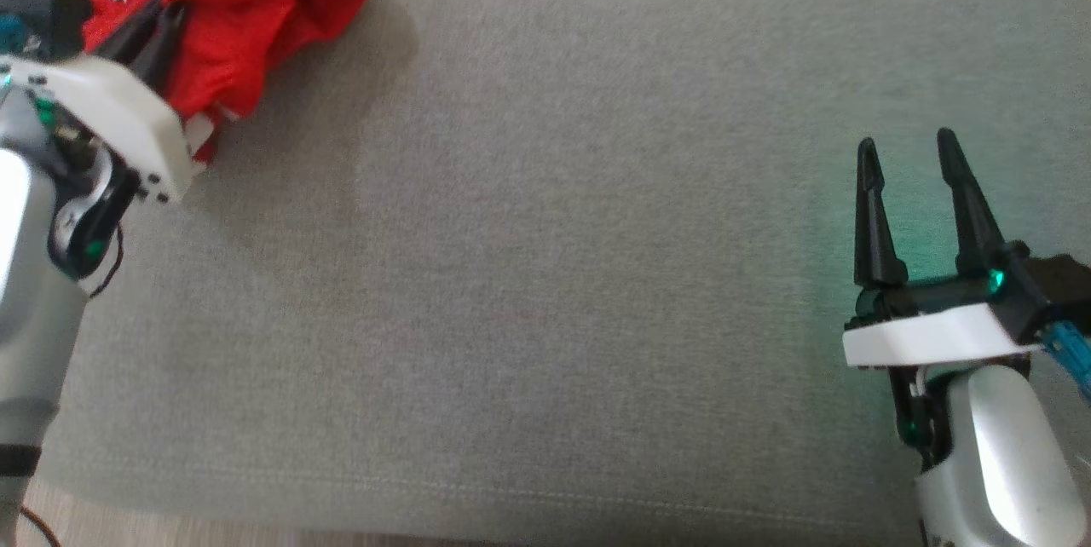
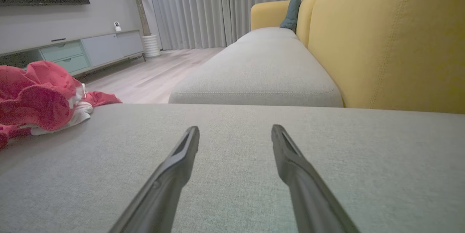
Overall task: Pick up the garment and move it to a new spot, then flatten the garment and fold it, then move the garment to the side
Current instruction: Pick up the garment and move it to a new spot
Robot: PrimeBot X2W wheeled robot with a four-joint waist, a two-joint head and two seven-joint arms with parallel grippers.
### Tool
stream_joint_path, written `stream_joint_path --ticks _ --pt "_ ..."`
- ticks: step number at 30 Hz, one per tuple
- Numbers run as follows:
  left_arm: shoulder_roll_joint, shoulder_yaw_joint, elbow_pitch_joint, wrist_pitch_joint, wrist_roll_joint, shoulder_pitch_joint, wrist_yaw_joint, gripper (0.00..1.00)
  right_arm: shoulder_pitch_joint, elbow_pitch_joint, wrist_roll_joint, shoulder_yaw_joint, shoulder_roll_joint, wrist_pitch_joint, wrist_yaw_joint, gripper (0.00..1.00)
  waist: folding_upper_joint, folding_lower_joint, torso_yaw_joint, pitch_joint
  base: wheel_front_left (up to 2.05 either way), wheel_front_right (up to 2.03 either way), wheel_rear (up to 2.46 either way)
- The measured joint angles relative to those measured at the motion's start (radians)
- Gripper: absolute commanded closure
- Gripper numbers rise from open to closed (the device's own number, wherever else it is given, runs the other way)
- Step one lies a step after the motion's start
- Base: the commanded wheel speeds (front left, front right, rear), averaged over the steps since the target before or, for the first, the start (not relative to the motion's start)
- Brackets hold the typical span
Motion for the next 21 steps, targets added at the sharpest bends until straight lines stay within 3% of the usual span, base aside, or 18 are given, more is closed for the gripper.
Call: stream_joint_path --ticks 6,14,17,21 --pt "0.005 -0.055 -0.164 0.021 0.032 -0.043 0.001 1.00 0.048 0.016 0.040 -0.004 0.001 0.000 0.000 0.00 0.0000 0.0000 -0.045 -0.085 0.00 0.00 0.00" --pt "-0.009 -0.156 -0.377 0.100 0.042 -0.139 -0.004 1.00 0.086 0.014 0.075 -0.030 0.001 0.000 0.000 0.00 0.0000 0.0000 -0.165 -0.161 0.00 0.00 0.00" --pt "-0.031 -0.186 -0.423 0.123 0.041 -0.167 -0.005 1.00 0.099 0.013 0.083 -0.030 0.002 0.000 0.000 0.00 0.0001 0.0000 -0.220 -0.177 0.00 0.00 0.00" --pt "-0.103 -0.205 -0.450 0.151 0.007 -0.191 0.004 1.00 0.100 0.013 0.100 -0.036 0.002 0.000 0.000 0.00 0.0000 0.0000 -0.290 -0.186 0.00 0.00 0.00"
